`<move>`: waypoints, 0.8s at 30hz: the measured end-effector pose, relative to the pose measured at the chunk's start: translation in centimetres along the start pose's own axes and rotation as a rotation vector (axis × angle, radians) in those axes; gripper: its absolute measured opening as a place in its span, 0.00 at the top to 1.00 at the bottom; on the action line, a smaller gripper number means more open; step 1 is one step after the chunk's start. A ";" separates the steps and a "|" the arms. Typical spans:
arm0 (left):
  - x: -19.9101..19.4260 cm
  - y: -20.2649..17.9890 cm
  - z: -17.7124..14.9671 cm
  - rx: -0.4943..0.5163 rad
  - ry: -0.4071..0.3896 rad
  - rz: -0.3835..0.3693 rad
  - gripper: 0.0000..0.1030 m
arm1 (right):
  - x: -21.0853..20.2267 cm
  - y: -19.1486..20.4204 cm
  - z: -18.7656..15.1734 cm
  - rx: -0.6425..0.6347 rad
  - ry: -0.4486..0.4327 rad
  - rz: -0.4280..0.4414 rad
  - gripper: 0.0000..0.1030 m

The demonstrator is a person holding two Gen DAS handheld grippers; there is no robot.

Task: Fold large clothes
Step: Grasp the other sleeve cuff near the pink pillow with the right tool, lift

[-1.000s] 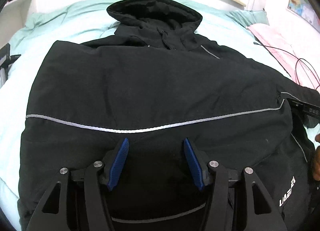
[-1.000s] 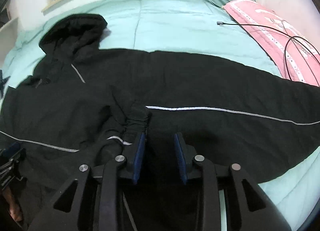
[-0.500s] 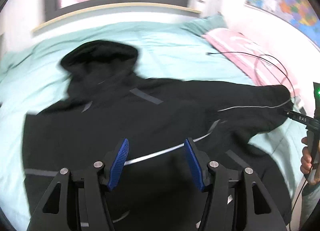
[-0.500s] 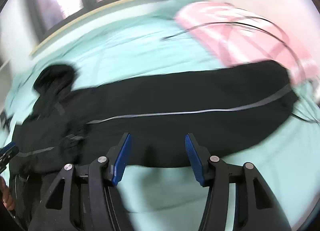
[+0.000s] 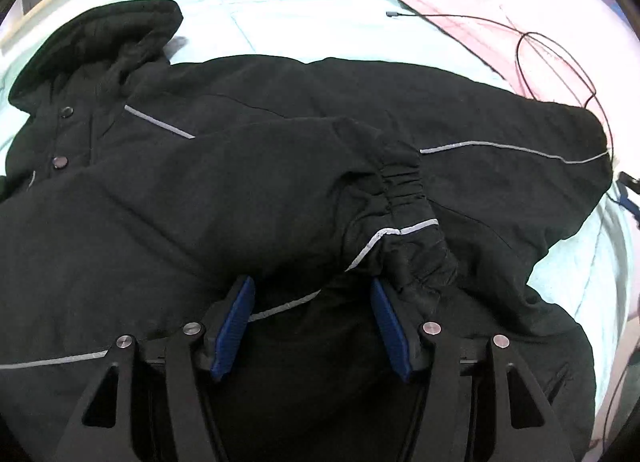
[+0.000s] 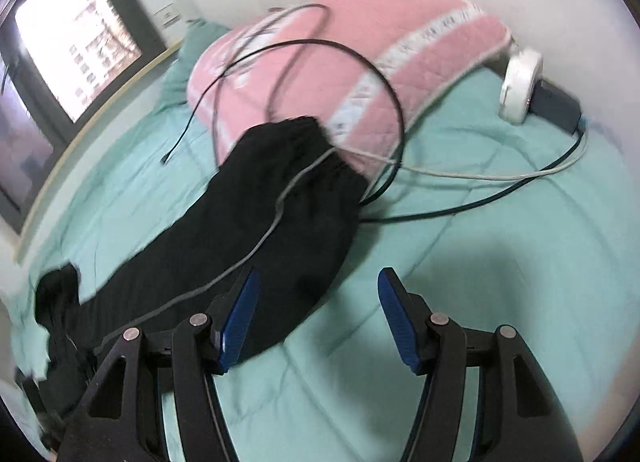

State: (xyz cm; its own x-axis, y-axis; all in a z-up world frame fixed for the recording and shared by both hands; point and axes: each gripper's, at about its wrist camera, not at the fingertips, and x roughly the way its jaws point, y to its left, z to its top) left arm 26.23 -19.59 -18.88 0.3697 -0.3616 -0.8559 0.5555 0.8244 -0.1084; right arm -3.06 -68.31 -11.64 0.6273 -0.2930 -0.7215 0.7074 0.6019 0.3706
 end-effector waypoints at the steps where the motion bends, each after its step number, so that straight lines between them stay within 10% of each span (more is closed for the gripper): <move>1: 0.0 -0.2 -0.1 0.008 -0.009 0.008 0.40 | 0.9 -0.8 0.7 0.034 0.007 0.026 0.36; 6: -0.1 -0.6 -0.6 0.028 -0.039 0.030 0.39 | 6.1 -2.8 2.4 0.170 0.096 0.170 0.37; 8: -0.3 -0.4 -0.6 0.017 -0.044 0.014 0.39 | 6.9 -1.8 2.5 0.152 0.111 0.202 0.65; 11: -0.9 -0.3 -0.9 0.003 -0.065 0.004 0.39 | 3.9 1.9 1.4 0.004 -0.003 0.131 0.76; 15: -1.1 -0.4 -1.0 0.013 -0.085 0.010 0.39 | 2.6 5.6 0.7 -0.134 -0.037 0.115 0.74; 19: -1.1 0.0 -0.8 -0.005 -0.078 -0.011 0.39 | 5.9 5.6 2.5 -0.125 0.011 0.078 0.51; 22: -1.6 0.1 -0.6 -0.010 -0.090 -0.005 0.42 | 6.9 4.7 3.3 -0.084 0.036 0.053 0.87; 24: -3.0 0.1 -0.4 -0.011 -0.129 -0.001 0.65 | 4.8 5.7 2.9 -0.103 -0.006 0.095 0.87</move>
State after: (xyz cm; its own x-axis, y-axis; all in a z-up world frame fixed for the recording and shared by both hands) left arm 24.87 -18.20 -16.55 0.4627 -0.4148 -0.7835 0.5477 0.8287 -0.1153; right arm 4.93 -68.48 -11.33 0.6922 -0.2347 -0.6825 0.6075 0.7001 0.3753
